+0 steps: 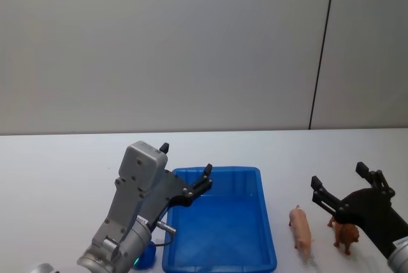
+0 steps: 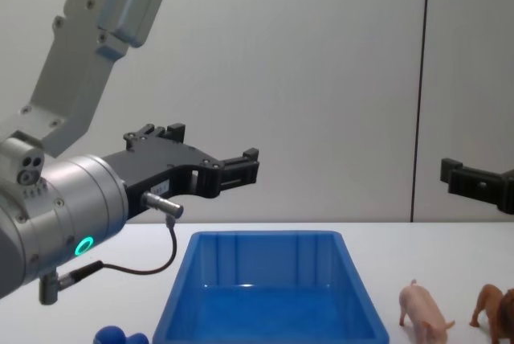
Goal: Pick up the two dolls from the table and place them into the box.
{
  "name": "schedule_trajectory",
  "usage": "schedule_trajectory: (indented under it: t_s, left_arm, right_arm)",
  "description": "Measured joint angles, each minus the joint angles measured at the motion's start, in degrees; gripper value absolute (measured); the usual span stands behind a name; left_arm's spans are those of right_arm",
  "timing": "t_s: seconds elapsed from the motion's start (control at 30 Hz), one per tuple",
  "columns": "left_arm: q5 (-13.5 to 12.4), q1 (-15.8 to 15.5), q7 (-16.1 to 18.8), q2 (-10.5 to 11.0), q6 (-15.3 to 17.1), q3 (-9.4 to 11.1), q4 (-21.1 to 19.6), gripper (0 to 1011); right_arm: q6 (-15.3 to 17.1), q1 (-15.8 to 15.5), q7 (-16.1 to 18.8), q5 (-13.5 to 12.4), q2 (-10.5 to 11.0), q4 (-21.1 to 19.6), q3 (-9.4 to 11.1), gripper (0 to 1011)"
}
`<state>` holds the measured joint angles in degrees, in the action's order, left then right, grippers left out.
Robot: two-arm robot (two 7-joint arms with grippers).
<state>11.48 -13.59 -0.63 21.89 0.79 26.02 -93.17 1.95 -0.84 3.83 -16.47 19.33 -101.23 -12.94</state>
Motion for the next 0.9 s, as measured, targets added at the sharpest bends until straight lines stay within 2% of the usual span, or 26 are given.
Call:
schedule_trajectory:
  t_s: [0.9]
  left_arm:
    - [0.0,0.0,0.0,0.0,0.0,0.0,0.0,1001]
  right_arm:
    - [0.1,0.1,0.5,-0.3,0.5,0.3,0.5,1001]
